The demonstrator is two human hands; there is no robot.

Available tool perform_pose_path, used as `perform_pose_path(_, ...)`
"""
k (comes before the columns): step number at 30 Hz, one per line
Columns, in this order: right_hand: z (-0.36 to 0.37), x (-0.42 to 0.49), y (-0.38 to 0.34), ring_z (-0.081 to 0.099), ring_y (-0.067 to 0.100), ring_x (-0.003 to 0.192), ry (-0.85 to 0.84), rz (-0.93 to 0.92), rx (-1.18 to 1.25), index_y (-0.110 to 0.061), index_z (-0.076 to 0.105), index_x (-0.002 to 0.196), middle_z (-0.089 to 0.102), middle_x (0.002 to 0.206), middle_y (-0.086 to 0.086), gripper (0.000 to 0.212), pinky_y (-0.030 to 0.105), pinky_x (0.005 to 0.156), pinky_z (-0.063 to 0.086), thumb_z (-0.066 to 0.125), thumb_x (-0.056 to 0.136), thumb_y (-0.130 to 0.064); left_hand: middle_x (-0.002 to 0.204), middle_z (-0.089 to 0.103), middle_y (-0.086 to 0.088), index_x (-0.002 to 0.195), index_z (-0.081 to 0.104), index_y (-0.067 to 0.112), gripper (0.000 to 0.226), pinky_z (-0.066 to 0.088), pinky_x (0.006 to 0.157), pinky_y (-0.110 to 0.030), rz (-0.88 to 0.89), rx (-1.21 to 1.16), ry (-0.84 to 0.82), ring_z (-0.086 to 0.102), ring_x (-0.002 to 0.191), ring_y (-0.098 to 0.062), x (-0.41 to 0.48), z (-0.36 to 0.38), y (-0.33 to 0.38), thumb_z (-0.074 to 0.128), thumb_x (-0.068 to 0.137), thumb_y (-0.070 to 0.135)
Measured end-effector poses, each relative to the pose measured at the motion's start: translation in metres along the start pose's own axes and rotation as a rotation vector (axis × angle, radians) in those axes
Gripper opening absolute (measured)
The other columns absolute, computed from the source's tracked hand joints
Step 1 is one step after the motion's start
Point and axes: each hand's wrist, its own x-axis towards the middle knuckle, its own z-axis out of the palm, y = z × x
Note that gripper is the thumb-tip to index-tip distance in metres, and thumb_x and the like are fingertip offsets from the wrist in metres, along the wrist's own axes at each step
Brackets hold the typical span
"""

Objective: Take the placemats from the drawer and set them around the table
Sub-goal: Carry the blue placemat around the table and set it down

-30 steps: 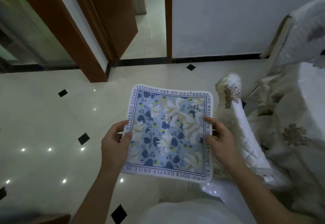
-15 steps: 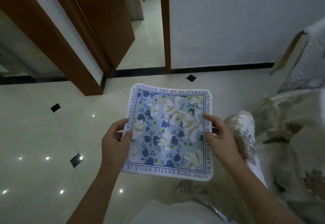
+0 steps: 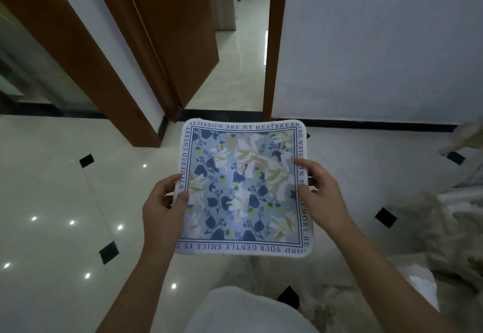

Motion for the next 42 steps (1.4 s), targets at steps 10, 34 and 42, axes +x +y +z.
perform_pose_path(10, -0.058, 0.086, 0.004, 0.063, 0.003, 0.087, 0.381, 0.144, 0.034, -0.030, 0.058, 0.125, 0.065, 0.119, -0.005, 0.054, 0.019, 0.068, 0.054, 0.054, 0.087, 0.009, 0.106, 0.071, 0.015, 0.113, 0.067, 0.027, 0.033, 0.061, 0.067, -0.030, 0.074, 0.026, -0.423, 0.072, 0.086, -0.010, 0.153, 0.151, 0.052, 0.062, 0.093, 0.002)
perform_pose_path(34, -0.310, 0.277, 0.054, 0.064, 0.010, 0.100, 0.696, 0.211, 0.102, -0.034, 0.056, 0.129, 0.064, 0.120, -0.009, 0.054, 0.029, 0.078, 0.058, 0.050, 0.091, 0.004, 0.106, 0.069, 0.012, 0.115, 0.067, 0.019, 0.031, 0.051, 0.063, -0.009, 0.208, -0.022, -0.725, 0.068, 0.091, 0.003, 0.229, 0.522, 0.189, 0.063, 0.092, -0.002)
perform_pose_path(42, -0.366, 0.335, 0.066, 0.065, 0.006, 0.090, 0.805, 0.230, 0.060, -0.034, 0.057, 0.127, 0.064, 0.119, -0.007, 0.054, 0.029, 0.073, 0.059, 0.052, 0.090, 0.005, 0.103, 0.068, 0.012, 0.114, 0.067, 0.021, 0.032, 0.051, 0.056, -0.011, 0.212, -0.022, -0.822, 0.069, 0.077, 0.002, 0.263, 0.635, 0.216, 0.061, 0.092, -0.002)
